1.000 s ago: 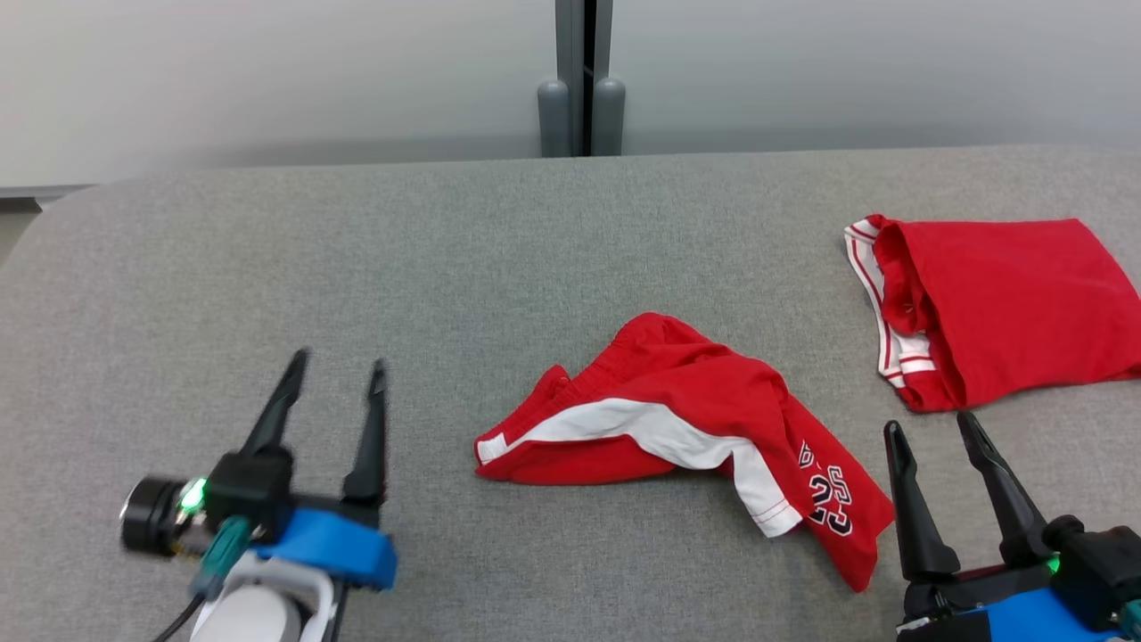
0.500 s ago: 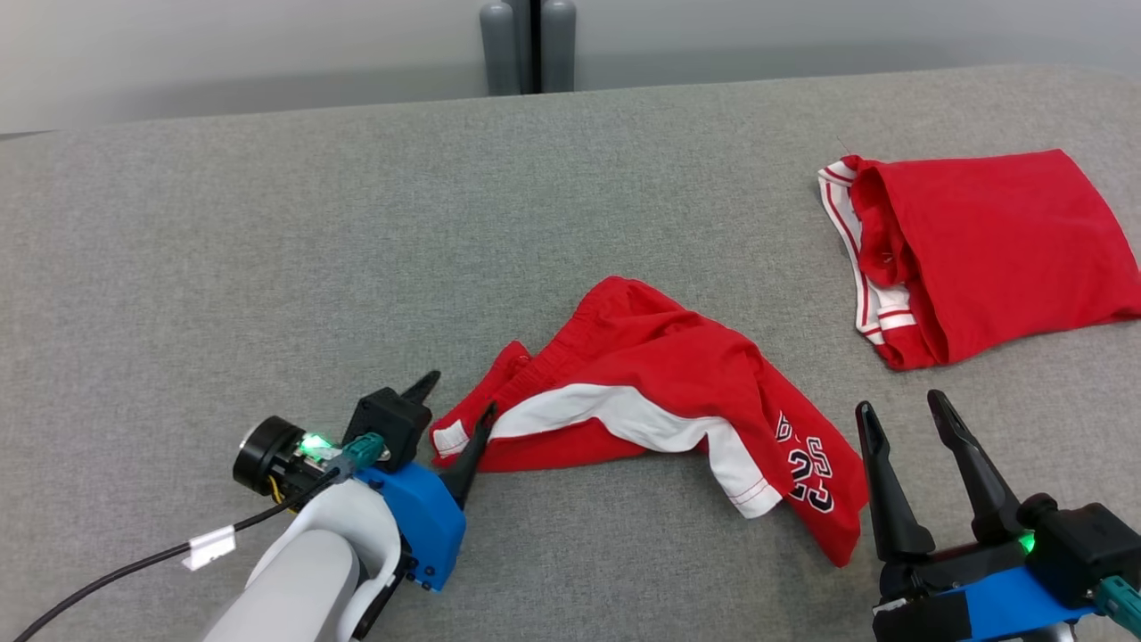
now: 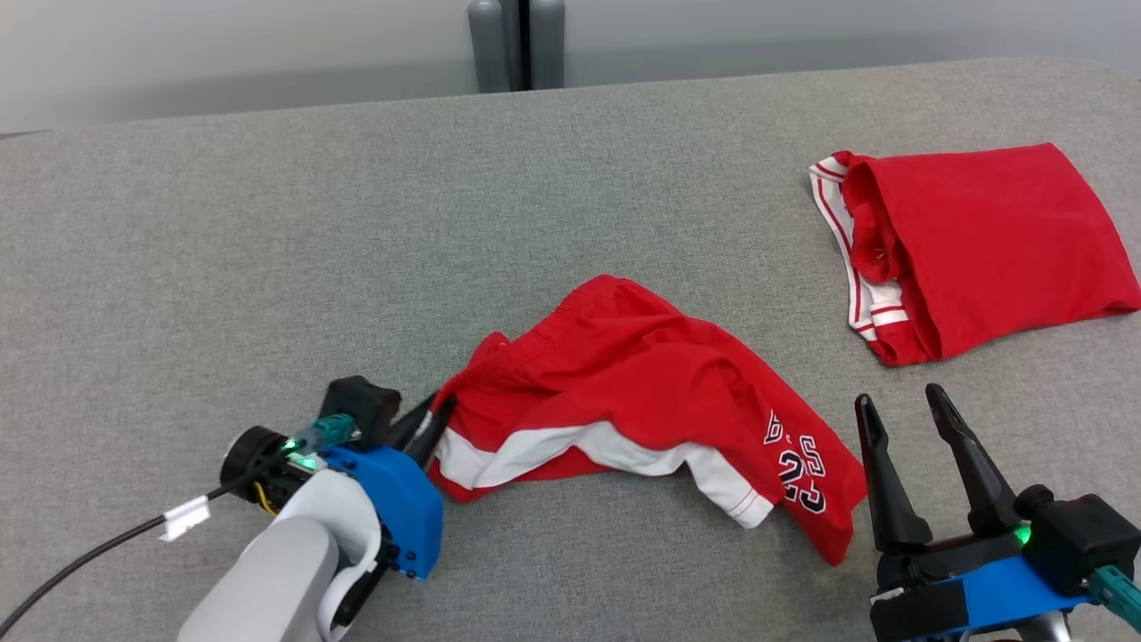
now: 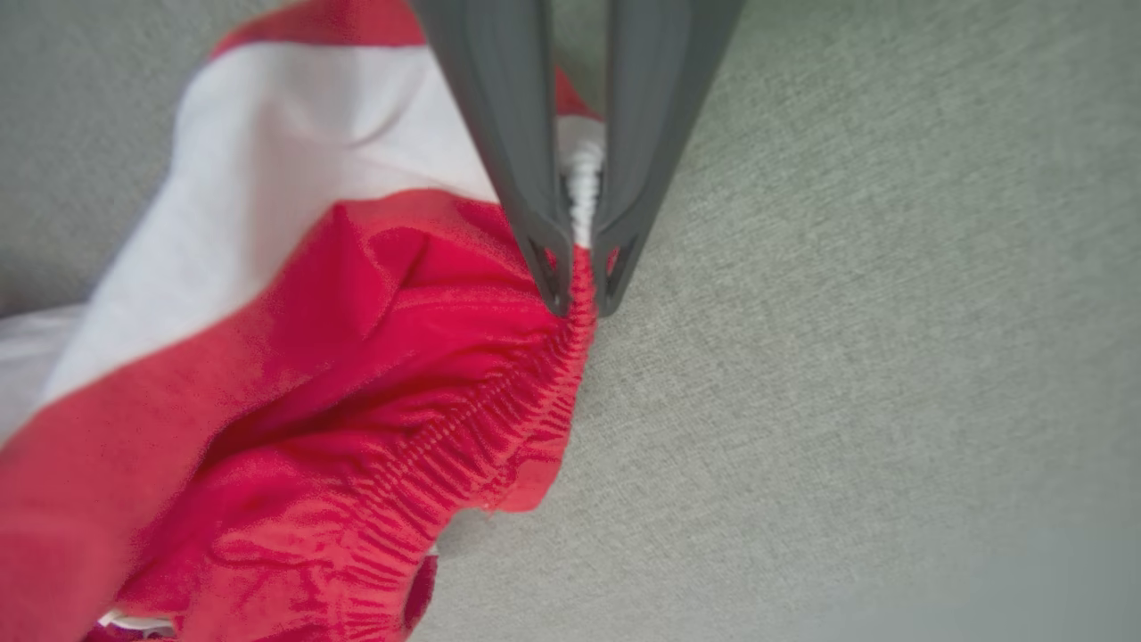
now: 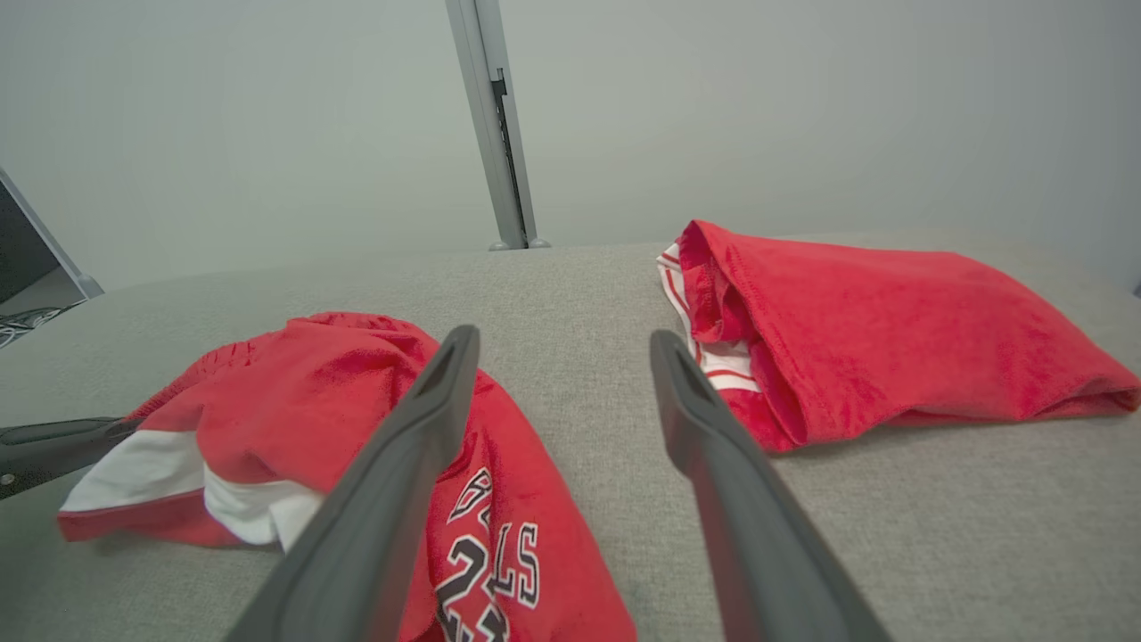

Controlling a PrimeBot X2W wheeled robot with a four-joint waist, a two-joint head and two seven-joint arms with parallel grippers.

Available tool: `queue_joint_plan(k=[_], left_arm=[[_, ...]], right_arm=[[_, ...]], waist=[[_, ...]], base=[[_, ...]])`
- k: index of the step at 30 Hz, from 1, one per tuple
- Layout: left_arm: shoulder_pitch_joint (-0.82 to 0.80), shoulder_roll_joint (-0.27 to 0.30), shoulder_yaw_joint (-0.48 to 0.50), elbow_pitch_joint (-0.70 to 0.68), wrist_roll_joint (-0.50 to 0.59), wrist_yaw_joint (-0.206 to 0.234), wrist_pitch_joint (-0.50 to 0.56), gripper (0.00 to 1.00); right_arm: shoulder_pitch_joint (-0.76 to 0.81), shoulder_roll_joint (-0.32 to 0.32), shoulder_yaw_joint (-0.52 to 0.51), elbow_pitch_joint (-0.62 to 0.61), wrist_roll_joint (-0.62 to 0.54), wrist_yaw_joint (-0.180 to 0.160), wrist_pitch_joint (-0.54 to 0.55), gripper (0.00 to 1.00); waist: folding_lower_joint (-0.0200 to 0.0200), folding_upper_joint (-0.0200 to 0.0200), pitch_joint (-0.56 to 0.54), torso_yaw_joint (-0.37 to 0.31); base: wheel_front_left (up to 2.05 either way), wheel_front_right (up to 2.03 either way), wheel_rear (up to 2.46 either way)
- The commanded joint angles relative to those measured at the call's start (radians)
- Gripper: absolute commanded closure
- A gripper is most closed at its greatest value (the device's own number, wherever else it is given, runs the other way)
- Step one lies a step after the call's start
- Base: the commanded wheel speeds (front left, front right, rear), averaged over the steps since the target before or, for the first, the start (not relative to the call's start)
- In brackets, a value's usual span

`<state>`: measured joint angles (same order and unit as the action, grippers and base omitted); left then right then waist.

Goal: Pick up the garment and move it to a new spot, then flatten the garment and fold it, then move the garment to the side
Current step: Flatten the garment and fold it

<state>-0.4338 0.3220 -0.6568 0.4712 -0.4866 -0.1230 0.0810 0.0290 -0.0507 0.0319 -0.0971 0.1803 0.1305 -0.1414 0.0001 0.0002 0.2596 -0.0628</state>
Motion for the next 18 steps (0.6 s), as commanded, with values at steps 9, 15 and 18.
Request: queue_joint_plan(k=[9, 15, 18], left_arm=[[0.082, 0.007, 0.135, -0.001, -0.1, 0.121, -0.087, 1.0], [0.178, 0.023, 0.192, -0.038, -0.142, 0.19, -0.119, 1.0], [0.206, 0.017, 0.204, -0.071, -0.151, 0.206, -0.141, 0.81]], right_arm=[[0.002, 0.0, -0.016, 0.019, 0.011, 0.0, 0.007, 0.0], [-0.002, 0.0, -0.03, 0.027, -0.004, 0.0, 0.016, 0.0], [0.0, 0.0, -0.034, 0.018, -0.014, 0.0, 0.02, 0.0]], waist=[[-0.0001, -0.0002, -0.003, 0.033], [-0.0001, -0.0002, -0.015, 0.058], [-0.0001, -0.0002, -0.026, 0.071]], base=[[0.0, 0.0, 0.0], [0.0, 0.0, 0.0], [0.0, 0.0, 0.0]])
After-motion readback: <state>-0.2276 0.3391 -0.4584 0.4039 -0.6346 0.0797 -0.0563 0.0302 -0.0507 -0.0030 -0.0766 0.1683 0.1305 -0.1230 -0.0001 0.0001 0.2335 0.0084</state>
